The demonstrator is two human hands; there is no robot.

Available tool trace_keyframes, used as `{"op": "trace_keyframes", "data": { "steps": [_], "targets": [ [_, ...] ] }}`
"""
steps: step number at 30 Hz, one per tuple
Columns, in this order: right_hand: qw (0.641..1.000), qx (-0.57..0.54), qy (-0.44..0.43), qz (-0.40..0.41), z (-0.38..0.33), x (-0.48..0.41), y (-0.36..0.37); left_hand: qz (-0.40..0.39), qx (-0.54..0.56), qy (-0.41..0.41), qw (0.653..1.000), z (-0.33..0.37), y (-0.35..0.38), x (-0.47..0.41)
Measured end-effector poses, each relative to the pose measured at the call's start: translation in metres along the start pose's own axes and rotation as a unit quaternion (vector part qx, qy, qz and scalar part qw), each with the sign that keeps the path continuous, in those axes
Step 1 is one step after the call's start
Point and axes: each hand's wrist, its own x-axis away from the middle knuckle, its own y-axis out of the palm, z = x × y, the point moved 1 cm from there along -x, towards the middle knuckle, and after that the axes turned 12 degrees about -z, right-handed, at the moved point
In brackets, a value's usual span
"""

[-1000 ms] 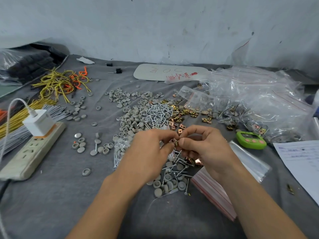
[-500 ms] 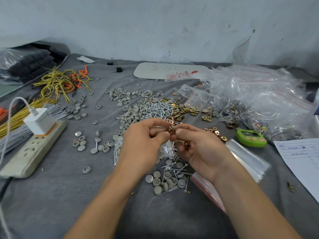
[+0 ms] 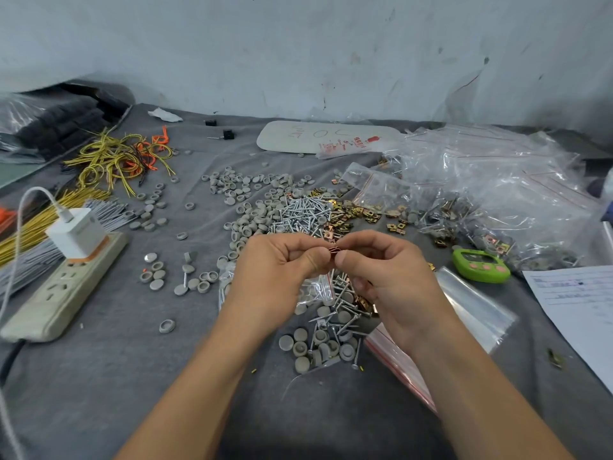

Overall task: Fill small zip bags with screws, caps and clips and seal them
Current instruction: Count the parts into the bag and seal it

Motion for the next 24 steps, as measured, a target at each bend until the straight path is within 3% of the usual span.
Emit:
{"op": "trace_keyframes", "data": {
  "steps": [7,12,15,20,22,24],
  "targets": [
    [0.991,0.116,-0.031,0.053,0.001,0.002,0.002,0.069,-0.101,-0.009,0.992,0.0,0.005,0.002],
    [0.984,0.167,-0.023,0.062,0.005,0.002,0.007,0.122,-0.111,-0.027,0.986,0.0,0.007,0.004],
    [0.99,0.133,-0.01,0.046,0.003,0.001,0.004,0.104,-0.071,-0.031,0.992,0.0,0.004,0.003],
    [0.998,0.027,0.041,0.03,0.003,0.0,0.002,0.045,0.098,-0.076,0.991,0.0,0.002,0.001],
    [0.996,-0.028,0.083,0.025,0.002,-0.001,0.0,0.058,0.095,-0.079,0.991,-0.001,-0.003,0.001],
    [0.988,-0.093,0.122,0.021,0.003,-0.003,-0.003,0.086,0.023,-0.073,0.993,-0.004,-0.01,0.001]
  ]
}}
